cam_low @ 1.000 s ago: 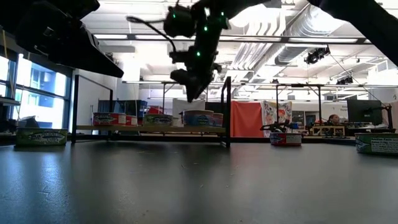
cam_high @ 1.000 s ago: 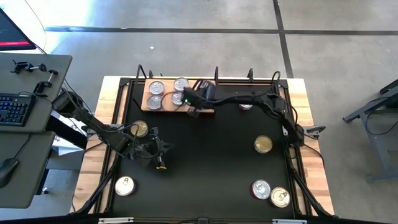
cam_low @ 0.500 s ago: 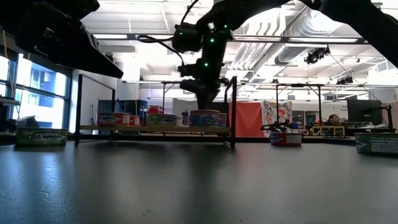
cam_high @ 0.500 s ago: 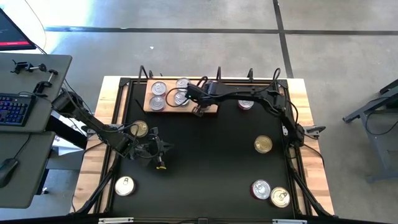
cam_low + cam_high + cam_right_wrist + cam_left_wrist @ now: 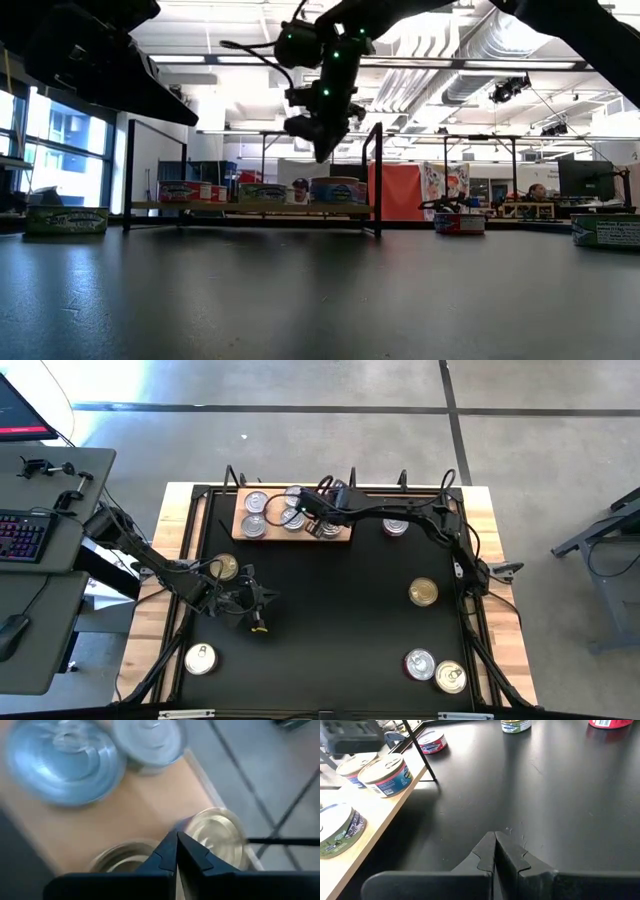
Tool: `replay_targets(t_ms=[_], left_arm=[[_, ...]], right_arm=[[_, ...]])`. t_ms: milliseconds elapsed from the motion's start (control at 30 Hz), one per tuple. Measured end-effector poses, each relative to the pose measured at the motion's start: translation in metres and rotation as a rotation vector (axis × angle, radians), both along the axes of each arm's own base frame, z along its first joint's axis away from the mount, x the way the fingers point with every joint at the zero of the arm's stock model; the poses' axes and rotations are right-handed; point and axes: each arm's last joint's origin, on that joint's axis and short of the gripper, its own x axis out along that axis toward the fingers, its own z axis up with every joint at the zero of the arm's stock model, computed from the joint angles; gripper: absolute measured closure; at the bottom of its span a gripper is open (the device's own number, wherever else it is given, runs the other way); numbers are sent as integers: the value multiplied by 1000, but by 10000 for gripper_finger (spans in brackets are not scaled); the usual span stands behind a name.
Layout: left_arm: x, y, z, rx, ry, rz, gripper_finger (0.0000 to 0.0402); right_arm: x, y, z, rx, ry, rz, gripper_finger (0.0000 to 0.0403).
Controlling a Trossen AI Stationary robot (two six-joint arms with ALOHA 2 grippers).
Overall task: Stack canned seafood by type on shelf
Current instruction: Adjust the blue pink cans on the shelf
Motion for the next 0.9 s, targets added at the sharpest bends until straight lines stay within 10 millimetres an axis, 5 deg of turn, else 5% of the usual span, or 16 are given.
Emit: replay_targets(t_ms=[367,900], left_arm=[[0,0,0,0,0,0,402],[0,0,0,0,0,0,402]], right_arm=[[-3,-42,-19,-50,38,-8,403],[-1,-44,-28,40,53,69,403]])
